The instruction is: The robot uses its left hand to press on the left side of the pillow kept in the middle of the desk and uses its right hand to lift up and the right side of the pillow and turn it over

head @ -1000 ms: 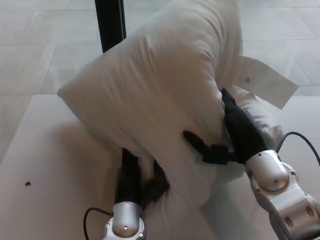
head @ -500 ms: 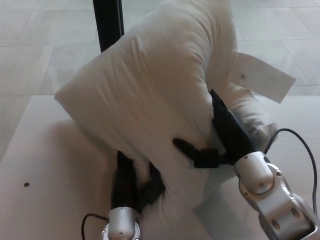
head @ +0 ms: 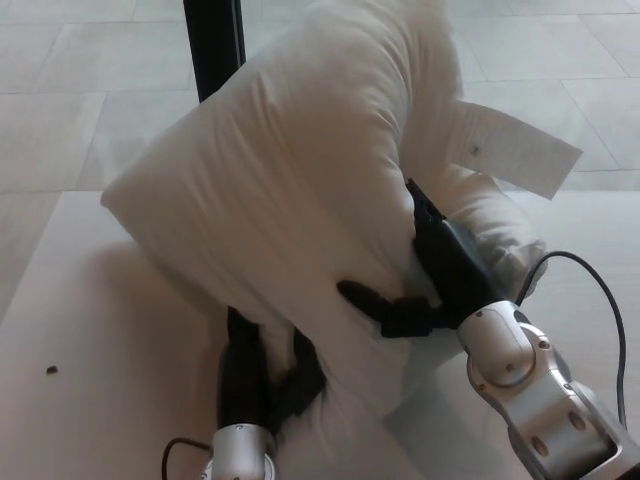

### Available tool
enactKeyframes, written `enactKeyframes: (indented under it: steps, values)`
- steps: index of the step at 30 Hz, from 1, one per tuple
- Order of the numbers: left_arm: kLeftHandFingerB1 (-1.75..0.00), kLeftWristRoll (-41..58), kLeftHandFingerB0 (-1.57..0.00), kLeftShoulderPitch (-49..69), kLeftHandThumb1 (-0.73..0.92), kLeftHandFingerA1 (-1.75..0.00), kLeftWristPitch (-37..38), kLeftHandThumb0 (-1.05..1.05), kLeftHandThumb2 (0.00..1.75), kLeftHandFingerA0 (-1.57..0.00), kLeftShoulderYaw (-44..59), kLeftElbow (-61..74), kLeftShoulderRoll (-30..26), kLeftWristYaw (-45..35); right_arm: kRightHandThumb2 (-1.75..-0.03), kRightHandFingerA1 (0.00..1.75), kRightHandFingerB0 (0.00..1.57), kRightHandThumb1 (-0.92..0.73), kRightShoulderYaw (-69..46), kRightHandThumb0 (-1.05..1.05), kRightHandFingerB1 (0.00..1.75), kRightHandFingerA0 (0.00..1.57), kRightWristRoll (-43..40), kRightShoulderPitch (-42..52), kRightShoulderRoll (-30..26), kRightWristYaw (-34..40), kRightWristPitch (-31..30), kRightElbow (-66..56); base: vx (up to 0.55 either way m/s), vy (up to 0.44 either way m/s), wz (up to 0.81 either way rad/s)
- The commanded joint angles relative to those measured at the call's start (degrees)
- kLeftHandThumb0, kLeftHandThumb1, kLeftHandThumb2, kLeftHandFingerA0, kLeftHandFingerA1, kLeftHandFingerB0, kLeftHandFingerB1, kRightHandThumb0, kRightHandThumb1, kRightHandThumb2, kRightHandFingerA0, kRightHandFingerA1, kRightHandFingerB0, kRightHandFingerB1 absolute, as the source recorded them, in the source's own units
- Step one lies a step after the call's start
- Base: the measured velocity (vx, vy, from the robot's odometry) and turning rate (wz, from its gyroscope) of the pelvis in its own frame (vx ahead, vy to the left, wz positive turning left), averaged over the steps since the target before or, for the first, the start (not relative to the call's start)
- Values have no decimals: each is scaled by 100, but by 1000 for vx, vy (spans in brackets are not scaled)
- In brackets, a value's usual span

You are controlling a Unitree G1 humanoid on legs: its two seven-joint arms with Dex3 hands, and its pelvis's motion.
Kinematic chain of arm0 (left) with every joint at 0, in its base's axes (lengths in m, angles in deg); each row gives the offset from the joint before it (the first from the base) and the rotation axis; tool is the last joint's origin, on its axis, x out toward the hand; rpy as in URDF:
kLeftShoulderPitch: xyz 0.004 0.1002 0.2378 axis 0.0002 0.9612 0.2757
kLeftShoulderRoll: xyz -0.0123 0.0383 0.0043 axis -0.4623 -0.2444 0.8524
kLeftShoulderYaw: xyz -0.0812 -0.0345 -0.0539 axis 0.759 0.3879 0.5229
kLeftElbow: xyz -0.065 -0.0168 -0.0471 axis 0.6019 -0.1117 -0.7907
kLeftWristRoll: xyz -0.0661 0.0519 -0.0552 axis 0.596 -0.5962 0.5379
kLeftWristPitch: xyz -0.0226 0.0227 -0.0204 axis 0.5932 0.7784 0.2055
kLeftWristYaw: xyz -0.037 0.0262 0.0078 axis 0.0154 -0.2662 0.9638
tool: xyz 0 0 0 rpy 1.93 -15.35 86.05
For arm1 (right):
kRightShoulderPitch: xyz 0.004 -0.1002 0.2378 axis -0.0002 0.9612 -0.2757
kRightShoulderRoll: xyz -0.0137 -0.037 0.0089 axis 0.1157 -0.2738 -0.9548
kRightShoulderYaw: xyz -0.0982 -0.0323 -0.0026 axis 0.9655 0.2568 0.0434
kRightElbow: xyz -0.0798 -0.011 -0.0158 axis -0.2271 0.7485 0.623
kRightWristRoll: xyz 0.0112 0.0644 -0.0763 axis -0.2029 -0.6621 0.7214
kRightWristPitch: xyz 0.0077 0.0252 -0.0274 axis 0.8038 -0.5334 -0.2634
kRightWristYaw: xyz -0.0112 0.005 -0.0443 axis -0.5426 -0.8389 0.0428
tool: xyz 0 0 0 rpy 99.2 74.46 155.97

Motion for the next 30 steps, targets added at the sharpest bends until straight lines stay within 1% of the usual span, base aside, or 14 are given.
enactKeyframes:
  steps: [1, 4, 7, 8, 9, 11, 12, 13, 14, 19, 23, 24, 26, 30]
  values:
    - [0, 690, 0, 680, 54, -69, -494, -90, 85, -12, -924, -853, 1983, -989, -57, 77, 30, -53, 1409, -67, 49, 19, -1219, 906, 926, -2340, -378, 209, 0, 0, 0]
    - [-7, 716, 0, 444, 61, -66, -609, -105, 97, -9, -1002, -691, 1884, -1158, -83, 95, 25, -44, 645, -71, 51, 59, -1629, 771, 971, -1999, -1082, -364, 0, 0, 0]
    - [0, 229, 0, 294, 60, -73, -881, -85, 92, -18, -1475, -344, 1514, -918, -57, 73, 26, -55, 16, -72, 41, 23, -1952, 711, 936, -1834, -1279, -769, 0, 0, 0]
    - [0, -69, 0, 205, 82, -134, -1003, -83, 64, -32, -1710, -198, 1277, -858, -58, 71, 23, -58, -172, -74, 41, 28, -1993, 678, 875, -1770, -1329, -935, 0, 0, 0]
    - [0, -202, 0, 92, 61, -32, -1111, -90, 96, 0, -1818, -48, 961, -1023, -84, 60, 15, -45, -591, -73, 47, 23, -2095, 621, 772, -1623, -1405, -1201, 0, 0, 0]
    - [-47, -44, -7, -222, 92, -77, -2176, -63, 74, -29, -1502, 13, 900, -778, -85, 61, 11, -47, -1261, -74, 46, 23, -2310, 544, 578, -1460, -1579, -1583, 0, 0, 8]
    - [0, 406, 0, 114, 92, -94, -1754, -43, 70, -22, -1318, 232, 789, -1097, -85, 59, 9, -48, -1562, -68, 44, 22, -2427, 590, 407, -1505, -1396, -1721, 0, 0, 0]
    - [0, 608, 0, 284, 79, -112, -1383, -52, 66, -22, -1156, 277, 635, -1354, -58, 66, 20, -60, -2012, -63, 32, 42, -2721, 590, 380, -1457, -1527, -1859, 0, 0, 0]
    - [0, 582, 0, 346, 55, -75, -1384, -69, 86, -13, -1035, 476, 241, -1461, -59, 79, 26, -60, -2591, -56, 33, 49, -3089, 652, 324, -1363, -1645, -2049, 0, 0, 0]
    - [0, 639, 0, 227, 69, -116, -1579, -67, 60, -20, -351, 887, -795, -1573, -59, 51, 26, -63, -3840, -61, 32, 36, -3418, 804, -263, -1409, -1836, -2186, 0, 0, 0]
    - [0, 910, 0, 11, 57, -89, -1741, -83, 87, -35, 419, 972, -1465, -1571, -83, 55, 22, -51, -4692, -67, 43, 26, -3524, 998, -642, -1468, -1881, -1856, 0, 0, 0]
    - [0, 944, 0, -10, 66, -99, -1816, -65, 60, -18, 520, 1004, -1559, -1559, -59, 49, 29, -61, -4778, -64, 31, 31, -3518, 1101, -656, -1476, -1862, -1834, 0, 0, 0]
    - [0, 1124, 0, 52, 56, -41, -1879, -67, 84, -1, 755, 1109, -1711, -1616, -85, 56, 22, -52, -4787, -65, 43, 28, -3335, 1426, -788, -1654, -1673, -1758, 0, 0, 0]
    - [0, 1168, 0, 493, 56, -37, -1699, -69, 83, 0, 893, 1211, -1831, -1695, -59, 54, 32, -62, -4885, -65, 31, 34, -3265, 1956, -745, -1760, -1610, -1787, 0, 0, 0]
